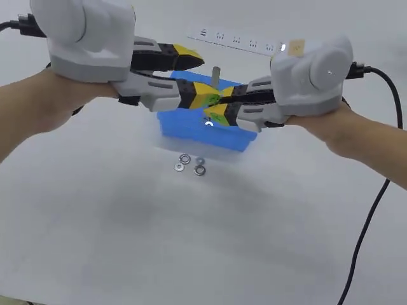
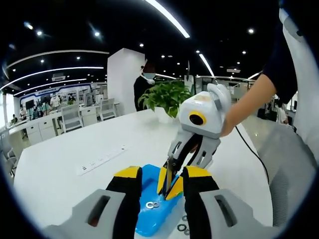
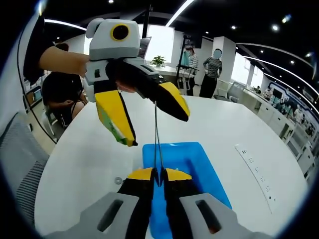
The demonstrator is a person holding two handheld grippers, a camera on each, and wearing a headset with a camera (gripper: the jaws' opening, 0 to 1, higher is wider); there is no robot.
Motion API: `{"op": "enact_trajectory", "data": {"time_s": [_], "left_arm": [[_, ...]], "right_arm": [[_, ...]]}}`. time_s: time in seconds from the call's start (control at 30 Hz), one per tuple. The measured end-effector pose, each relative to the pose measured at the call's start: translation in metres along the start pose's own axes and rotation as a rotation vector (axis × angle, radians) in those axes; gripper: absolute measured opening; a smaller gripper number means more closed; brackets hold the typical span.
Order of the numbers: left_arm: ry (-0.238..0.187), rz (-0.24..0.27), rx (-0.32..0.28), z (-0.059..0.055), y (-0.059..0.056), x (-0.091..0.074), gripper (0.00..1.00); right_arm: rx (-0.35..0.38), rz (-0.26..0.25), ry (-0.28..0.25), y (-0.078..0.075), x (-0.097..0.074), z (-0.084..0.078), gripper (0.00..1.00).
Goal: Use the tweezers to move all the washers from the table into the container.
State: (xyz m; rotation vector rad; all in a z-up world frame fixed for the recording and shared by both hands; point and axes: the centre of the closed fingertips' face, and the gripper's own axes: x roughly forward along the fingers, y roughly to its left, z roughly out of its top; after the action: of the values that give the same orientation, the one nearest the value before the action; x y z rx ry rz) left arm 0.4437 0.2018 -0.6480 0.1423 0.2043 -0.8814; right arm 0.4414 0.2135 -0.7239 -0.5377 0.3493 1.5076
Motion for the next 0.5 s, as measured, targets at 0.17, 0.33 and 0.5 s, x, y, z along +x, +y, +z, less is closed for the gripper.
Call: {"op": "enact_trajectory", "data": {"time_s": [0.17, 0.33, 0.5], "left_arm": [[-0.014, -0.03, 0.013, 0.004, 0.002, 0.005, 0.26], [0.008, -0.086, 0.027, -0.002, -0.001, 0.012, 0.22], [0.032, -0.168, 0.07, -0.006, -0.011, 0.013, 0.13]], "right_arm": [[-0.002, 0.0, 0.0, -0.001, 0.001, 0.001, 0.09], [-0.003, 0.004, -0.002, -0.001, 0.002, 0.002, 0.09], [-0.009, 0.008, -0.001, -0.002, 0.001, 0.002, 0.09]]}}
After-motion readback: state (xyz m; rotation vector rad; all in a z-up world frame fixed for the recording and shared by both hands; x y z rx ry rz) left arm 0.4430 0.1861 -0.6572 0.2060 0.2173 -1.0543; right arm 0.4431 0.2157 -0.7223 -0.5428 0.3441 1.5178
